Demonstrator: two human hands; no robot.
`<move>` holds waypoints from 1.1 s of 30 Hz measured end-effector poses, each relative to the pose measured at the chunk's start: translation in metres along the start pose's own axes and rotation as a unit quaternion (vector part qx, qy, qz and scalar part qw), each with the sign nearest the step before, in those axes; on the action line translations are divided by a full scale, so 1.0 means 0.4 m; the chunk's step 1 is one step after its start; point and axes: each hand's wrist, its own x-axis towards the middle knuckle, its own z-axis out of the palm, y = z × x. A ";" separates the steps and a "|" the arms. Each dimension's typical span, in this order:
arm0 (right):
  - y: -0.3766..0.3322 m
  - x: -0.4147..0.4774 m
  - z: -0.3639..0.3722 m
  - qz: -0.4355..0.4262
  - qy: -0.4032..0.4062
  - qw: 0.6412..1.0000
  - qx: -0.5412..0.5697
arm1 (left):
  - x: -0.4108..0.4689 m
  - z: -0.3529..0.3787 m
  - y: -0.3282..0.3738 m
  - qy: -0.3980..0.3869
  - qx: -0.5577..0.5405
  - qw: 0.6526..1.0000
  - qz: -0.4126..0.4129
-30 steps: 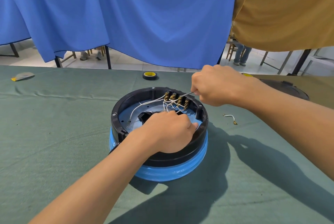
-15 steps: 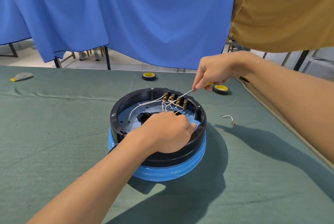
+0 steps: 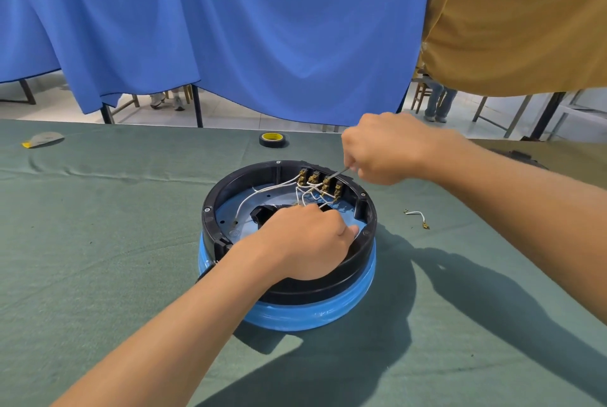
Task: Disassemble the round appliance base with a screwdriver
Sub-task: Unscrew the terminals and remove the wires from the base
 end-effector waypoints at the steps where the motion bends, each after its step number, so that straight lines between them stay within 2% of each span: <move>1: 0.021 0.025 -0.013 -0.003 -0.028 0.999 0.021 | -0.001 -0.001 0.000 -0.003 -0.001 1.000 -0.002; 4: 0.086 0.099 -0.045 -0.026 -0.147 0.982 0.118 | -0.003 -0.003 -0.001 -0.009 -0.011 1.000 -0.005; 7: 0.098 0.127 -0.026 -0.039 -0.275 0.940 0.201 | -0.002 -0.004 0.001 -0.014 -0.009 1.000 0.001; 9: 0.075 0.123 0.012 -0.060 -0.308 0.920 0.235 | -0.003 -0.003 -0.002 -0.015 -0.003 1.000 0.000; 15: 0.128 0.087 -0.043 -0.062 -0.225 0.953 0.192 | 0.000 -0.005 -0.007 -0.012 -0.001 1.000 0.018; 17: 0.125 0.069 -0.044 -0.055 -0.152 0.968 0.192 | -0.001 -0.006 -0.007 -0.009 0.012 1.000 0.022; 19: 0.100 0.049 -0.026 -0.052 -0.073 0.969 0.231 | -0.004 -0.006 -0.006 -0.011 0.022 0.999 0.024; 23: 0.065 -0.002 0.070 -0.028 -0.024 0.959 0.281 | -0.008 -0.009 0.005 -0.011 0.047 0.998 0.027; 25: 0.058 -0.033 0.136 0.021 0.054 0.933 0.354 | -0.011 -0.013 0.008 -0.016 0.050 0.998 0.029; 26: 0.053 -0.049 0.169 0.056 0.112 0.907 0.402 | -0.012 -0.015 0.008 -0.020 0.051 0.998 0.030; 28: 0.033 -0.077 0.230 0.135 0.215 0.829 0.499 | -0.013 -0.018 0.007 -0.022 0.049 0.998 0.032; 30: -0.001 -0.094 0.281 0.211 0.272 0.764 0.546 | -0.010 -0.017 0.003 -0.012 0.030 0.999 0.031; 31: -0.021 -0.099 0.303 0.235 0.285 0.751 0.547 | -0.009 -0.016 0.000 -0.003 0.012 1.000 0.027; 33: -0.055 -0.106 0.338 0.256 0.294 0.749 0.536 | -0.009 -0.019 -0.003 0.020 -0.012 0.999 0.024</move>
